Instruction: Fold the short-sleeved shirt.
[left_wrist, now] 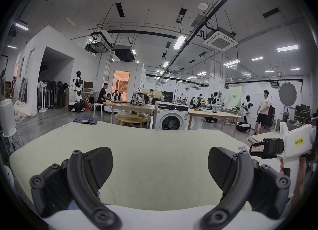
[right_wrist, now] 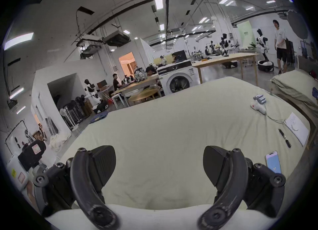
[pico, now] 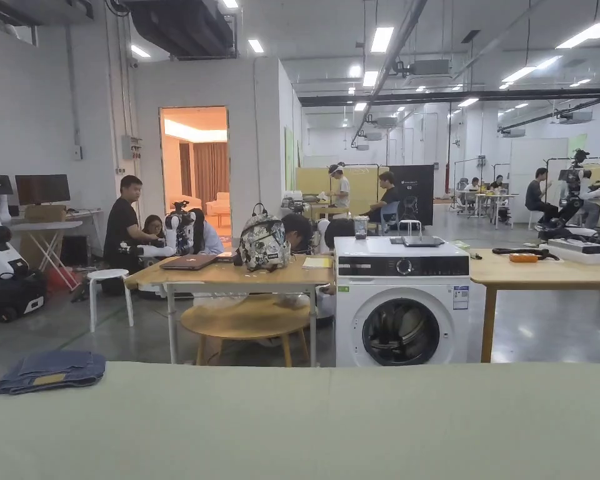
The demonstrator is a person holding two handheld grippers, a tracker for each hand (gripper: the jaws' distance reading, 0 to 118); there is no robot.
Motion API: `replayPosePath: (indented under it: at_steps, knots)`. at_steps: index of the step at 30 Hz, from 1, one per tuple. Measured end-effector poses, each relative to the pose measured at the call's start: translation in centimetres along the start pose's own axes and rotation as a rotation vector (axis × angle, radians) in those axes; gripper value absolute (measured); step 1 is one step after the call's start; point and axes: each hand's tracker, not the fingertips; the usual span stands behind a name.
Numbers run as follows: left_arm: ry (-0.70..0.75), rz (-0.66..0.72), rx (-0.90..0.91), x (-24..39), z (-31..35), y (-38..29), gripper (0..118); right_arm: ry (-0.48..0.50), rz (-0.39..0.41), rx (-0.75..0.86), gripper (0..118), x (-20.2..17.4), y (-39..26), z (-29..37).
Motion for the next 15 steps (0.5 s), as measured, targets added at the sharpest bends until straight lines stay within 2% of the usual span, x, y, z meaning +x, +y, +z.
replayPosePath:
  at_steps: [5,7,9,13,15]
  knots:
    - [-0.009,-0.006,-0.008,0.14,-0.08,-0.35,111,-0.007,0.042,0.010,104,-0.25,-0.57,0.02]
    - [-0.018,0.002,-0.010,0.22,-0.15,-0.43,111,-0.054,0.068,0.054,104,-0.57,-0.83,-0.03]
    - [-0.027,0.004,-0.008,0.37,-0.20,-0.45,111,-0.113,0.088,0.015,104,-0.90,-0.59,-0.30]
    - [-0.032,-0.018,-0.011,0.83,-0.29,-0.41,111,-0.017,0.061,0.043,104,-0.38,-0.79,-0.11]
    - [-0.031,-0.025,-0.014,0.93,-0.34,-0.43,111,-0.008,0.063,0.041,104,-0.30,-0.91,-0.11]
